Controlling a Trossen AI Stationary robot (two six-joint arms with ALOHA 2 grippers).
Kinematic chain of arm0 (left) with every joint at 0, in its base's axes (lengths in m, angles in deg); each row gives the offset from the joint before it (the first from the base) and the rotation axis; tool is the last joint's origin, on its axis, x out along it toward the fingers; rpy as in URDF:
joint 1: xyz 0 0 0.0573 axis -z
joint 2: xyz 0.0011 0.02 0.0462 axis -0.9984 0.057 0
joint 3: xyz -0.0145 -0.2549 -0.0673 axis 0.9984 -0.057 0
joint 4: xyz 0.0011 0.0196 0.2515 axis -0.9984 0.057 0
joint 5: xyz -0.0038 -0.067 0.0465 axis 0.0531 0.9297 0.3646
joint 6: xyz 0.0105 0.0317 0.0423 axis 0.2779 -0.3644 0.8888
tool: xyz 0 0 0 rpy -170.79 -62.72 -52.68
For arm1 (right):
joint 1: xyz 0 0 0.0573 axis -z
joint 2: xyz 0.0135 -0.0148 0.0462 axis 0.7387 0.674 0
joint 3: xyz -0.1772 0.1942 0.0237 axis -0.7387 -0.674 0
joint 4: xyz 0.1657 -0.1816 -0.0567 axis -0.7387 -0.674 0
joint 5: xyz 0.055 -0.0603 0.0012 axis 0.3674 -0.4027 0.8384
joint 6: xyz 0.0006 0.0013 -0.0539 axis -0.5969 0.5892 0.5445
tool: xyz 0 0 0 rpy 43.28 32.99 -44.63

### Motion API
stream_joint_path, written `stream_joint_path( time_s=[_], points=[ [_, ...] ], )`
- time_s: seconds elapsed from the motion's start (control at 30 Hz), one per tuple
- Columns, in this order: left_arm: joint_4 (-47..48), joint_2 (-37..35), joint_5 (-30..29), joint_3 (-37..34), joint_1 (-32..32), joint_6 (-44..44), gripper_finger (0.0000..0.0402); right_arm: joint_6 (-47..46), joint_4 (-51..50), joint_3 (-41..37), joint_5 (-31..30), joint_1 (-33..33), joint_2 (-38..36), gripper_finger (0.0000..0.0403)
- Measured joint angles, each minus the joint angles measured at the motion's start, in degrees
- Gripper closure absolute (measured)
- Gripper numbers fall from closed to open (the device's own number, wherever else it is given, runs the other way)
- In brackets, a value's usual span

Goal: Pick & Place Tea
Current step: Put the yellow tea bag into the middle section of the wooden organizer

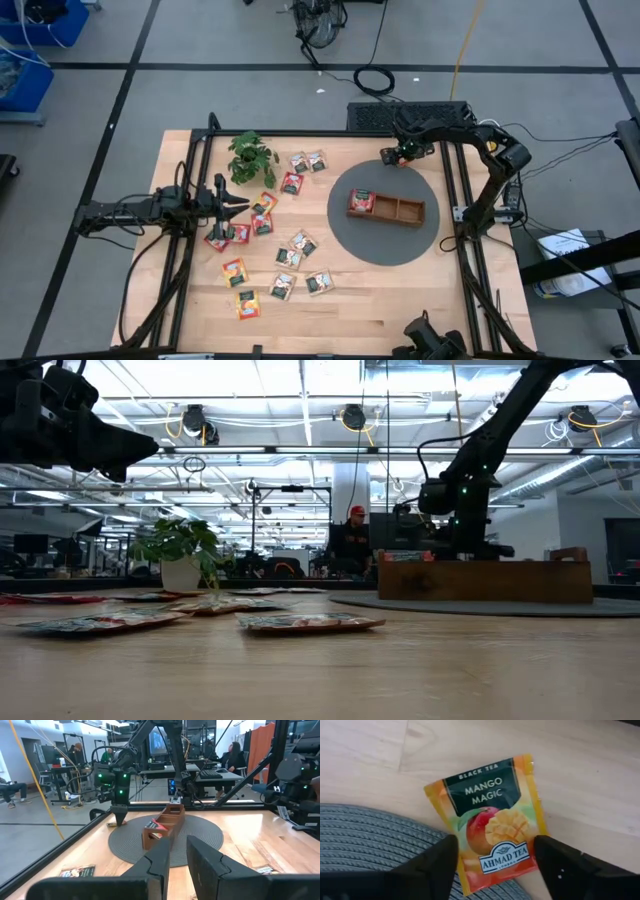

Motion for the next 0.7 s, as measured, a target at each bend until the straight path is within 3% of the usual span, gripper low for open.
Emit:
stream_joint_path(
  time_s=[0.5, 0.7],
  points=[
    [0.0, 0.01, 0.0, -0.01, 0.0, 0.0, 0.033, 5.04, -0.15, -0.11, 2.71, -1.21, 0.05, 0.0376],
    [0.0, 0.01, -0.02, 0.0, 0.01, 0.0, 0.033, 7.4, 1.09, -0.48, 2.98, -4.2, -2.34, 0.0386]
  ],
)
